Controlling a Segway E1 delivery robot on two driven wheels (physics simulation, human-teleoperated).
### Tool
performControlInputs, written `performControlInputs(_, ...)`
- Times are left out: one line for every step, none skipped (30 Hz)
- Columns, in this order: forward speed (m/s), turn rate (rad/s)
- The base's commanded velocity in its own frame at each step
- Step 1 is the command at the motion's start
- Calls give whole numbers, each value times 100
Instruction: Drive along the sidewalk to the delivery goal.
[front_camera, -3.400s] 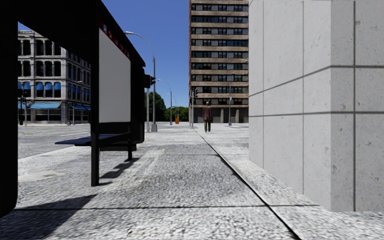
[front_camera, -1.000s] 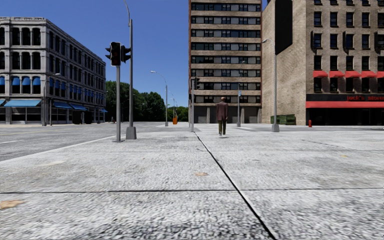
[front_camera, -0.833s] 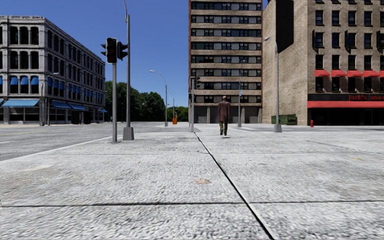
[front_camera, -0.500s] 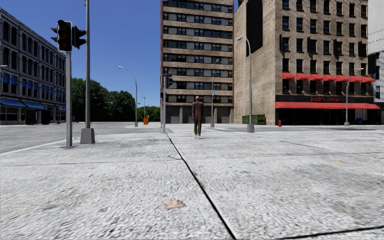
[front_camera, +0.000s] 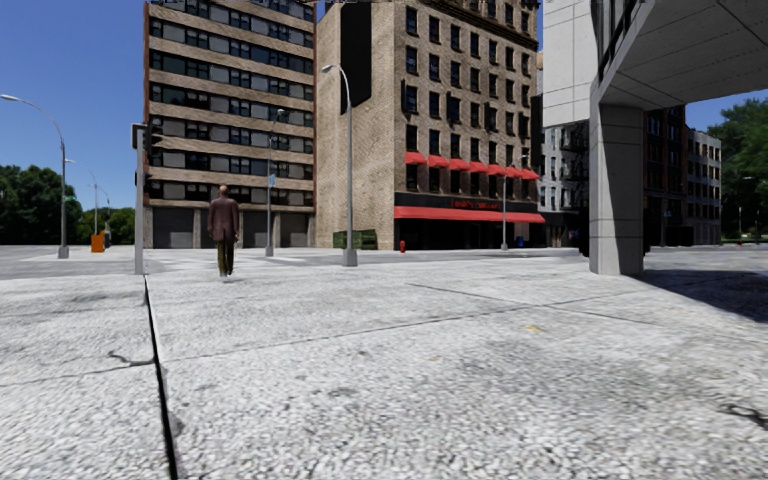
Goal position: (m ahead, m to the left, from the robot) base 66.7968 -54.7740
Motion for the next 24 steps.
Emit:
performControlInputs(200, -85)
performControlInputs(200, -85)
performControlInputs(200, -85)
performControlInputs(200, -42)
performControlInputs(200, -42)
performControlInputs(200, -3)
performControlInputs(200, -1)
performControlInputs(200, 0)
performControlInputs(200, 0)
performControlInputs(200, 0)
performControlInputs(200, 0)
performControlInputs(200, 0)
performControlInputs(200, 0)
performControlInputs(200, 0)
performControlInputs(200, 0)
performControlInputs(200, 0)
performControlInputs(200, 0)
performControlInputs(200, 0)
performControlInputs(200, 0)
performControlInputs(200, -20)
performControlInputs(200, -65)
performControlInputs(200, -65)
performControlInputs(200, -89)
performControlInputs(200, -101)
